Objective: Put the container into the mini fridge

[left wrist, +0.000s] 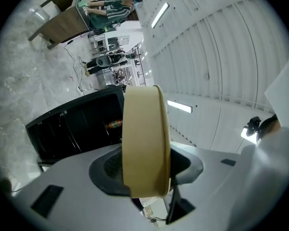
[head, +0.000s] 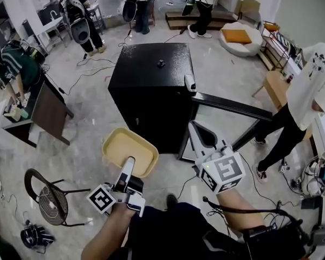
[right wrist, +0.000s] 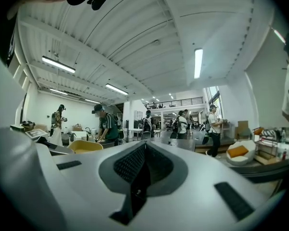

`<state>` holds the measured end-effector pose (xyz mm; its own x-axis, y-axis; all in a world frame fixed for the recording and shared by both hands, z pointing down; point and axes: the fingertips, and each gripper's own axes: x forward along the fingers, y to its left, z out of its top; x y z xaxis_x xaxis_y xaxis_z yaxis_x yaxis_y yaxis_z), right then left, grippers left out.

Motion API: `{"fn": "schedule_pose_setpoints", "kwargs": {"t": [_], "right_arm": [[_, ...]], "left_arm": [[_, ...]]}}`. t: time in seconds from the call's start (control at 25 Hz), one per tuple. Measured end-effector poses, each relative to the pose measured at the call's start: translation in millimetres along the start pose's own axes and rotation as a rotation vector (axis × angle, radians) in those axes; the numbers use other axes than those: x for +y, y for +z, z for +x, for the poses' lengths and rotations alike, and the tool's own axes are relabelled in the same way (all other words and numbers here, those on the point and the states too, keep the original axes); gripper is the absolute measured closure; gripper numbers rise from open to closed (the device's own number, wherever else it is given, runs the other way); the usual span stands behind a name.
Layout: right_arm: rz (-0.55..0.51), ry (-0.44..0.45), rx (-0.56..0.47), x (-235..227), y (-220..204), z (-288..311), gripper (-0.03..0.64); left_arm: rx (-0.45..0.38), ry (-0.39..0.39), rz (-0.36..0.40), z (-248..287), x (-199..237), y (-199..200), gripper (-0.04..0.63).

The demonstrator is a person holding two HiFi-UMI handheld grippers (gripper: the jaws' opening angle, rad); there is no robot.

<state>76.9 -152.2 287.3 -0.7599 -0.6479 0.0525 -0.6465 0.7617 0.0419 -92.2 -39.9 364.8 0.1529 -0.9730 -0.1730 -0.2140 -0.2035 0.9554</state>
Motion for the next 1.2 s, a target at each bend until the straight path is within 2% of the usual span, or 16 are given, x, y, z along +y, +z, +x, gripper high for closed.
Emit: {"fn": "schedule_pose_setpoints", "kwargs": {"t": [0.12,0.24,0.44,0.56,0.76,0.96,1.2], "right_arm": [[-0.005,0.012,0.0,-7,0,5,0.6],[0.004,-0.004,0.005,-17,-4,5,0.601],[-0.005,-0.03,0.012,-26,-7,13,0.601],[-0.006,-0.046,0.034,-32,-14,11,0.6],[-0.032,-0.067,0.086,-33,-29,18,0.601],[-0.021,-0.085,0.122,-39,-43,35,0.601],[-0.037,-0.069,0.172,-41,-58,54,0.601]], "left_arm": [[-0.001,-0.003,-0.017,10,10,-2,0.382],[0.014,-0.027,-0.078,21,25,-6,0.382],[0.04,-0.014,-0.118,35,60,-2,0.382],[0.088,-0.033,-0.15,49,81,-10,0.382],[0.125,-0.045,-0.157,64,123,-13,0.382],[0.154,-0.013,-0.17,79,166,-14,0.382],[0.17,-0.003,-0.183,104,201,-17,0.382]]}}
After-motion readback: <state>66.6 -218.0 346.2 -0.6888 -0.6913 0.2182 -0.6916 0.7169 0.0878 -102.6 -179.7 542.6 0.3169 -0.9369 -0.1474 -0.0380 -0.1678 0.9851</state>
